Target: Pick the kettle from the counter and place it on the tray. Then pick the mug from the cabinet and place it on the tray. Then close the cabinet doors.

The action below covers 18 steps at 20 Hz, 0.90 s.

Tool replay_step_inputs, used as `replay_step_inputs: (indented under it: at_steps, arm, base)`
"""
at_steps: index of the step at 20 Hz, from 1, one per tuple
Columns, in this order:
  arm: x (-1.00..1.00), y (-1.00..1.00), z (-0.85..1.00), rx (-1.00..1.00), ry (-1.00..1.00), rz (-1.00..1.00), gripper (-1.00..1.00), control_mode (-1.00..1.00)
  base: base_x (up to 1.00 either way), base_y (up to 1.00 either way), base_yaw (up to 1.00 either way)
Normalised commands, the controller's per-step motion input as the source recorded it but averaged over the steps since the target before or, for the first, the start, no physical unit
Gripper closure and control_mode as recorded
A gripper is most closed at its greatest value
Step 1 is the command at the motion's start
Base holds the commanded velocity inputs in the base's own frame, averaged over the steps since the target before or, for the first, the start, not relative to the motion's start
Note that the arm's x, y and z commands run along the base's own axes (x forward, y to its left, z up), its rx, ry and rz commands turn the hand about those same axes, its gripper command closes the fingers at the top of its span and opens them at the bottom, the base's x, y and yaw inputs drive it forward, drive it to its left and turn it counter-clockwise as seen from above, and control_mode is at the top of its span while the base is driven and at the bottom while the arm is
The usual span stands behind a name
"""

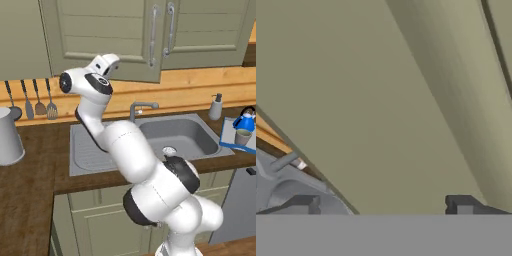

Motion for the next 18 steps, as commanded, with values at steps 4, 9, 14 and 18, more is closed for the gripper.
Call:
replay_step_inputs:
  at_steps: [4,9,14,18]
  arm:
    - [0.8,-0.57,0.0,0.19,0.1,0.31,-1.0,-1.0]
    - [0.78,-0.54,0.0,0.19,0.1,0.3,-1.0,-1.0]
    - [0.73,-0.48,-0.05,0.18,0.09,0.28,-1.0,-1.0]
    - [0.64,-0.39,-0.22,0.16,0.06,0.23,-1.0,-1.0]
  base:
    - [0.0,0.0,0.0]
    - [0.0,0.0,0.0]
    - [0.0,0.0,0.0]
    - [0.0,0.0,0.0]
